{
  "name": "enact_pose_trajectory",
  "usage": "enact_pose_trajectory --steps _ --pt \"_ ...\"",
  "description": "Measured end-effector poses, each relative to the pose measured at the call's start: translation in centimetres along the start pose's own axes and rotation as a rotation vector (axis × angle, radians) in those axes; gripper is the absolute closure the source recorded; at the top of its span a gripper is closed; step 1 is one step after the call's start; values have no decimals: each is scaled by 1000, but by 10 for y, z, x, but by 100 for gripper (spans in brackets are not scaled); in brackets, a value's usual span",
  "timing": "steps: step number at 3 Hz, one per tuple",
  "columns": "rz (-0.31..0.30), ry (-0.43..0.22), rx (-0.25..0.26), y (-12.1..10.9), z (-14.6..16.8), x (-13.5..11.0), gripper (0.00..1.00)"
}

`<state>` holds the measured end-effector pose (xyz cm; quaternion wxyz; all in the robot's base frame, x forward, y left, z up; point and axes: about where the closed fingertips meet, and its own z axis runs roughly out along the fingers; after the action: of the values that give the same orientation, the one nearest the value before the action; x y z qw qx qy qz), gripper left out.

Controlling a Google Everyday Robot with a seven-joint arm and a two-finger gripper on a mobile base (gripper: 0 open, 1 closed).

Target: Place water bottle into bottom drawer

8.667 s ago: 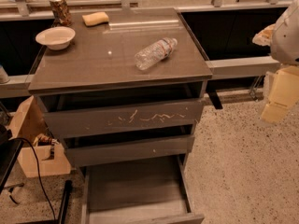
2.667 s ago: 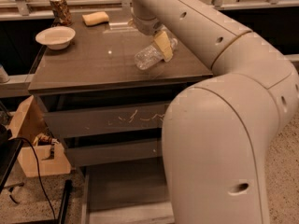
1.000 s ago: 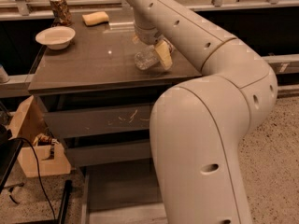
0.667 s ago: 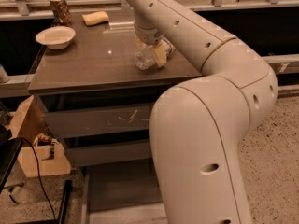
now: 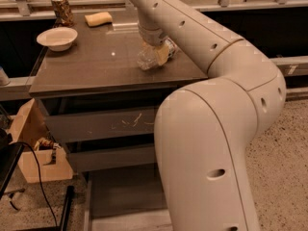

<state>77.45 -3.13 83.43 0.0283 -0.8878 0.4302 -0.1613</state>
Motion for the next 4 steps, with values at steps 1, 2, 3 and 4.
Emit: enact_pose_trajectory --steps 1,2,3,4 --pt "0 0 0 0 0 0 100" --pt "0 -1 0 0 0 0 100" --pt "22 -48 47 10 -11 4 100" --pt "63 -63 85 34 -33 18 100"
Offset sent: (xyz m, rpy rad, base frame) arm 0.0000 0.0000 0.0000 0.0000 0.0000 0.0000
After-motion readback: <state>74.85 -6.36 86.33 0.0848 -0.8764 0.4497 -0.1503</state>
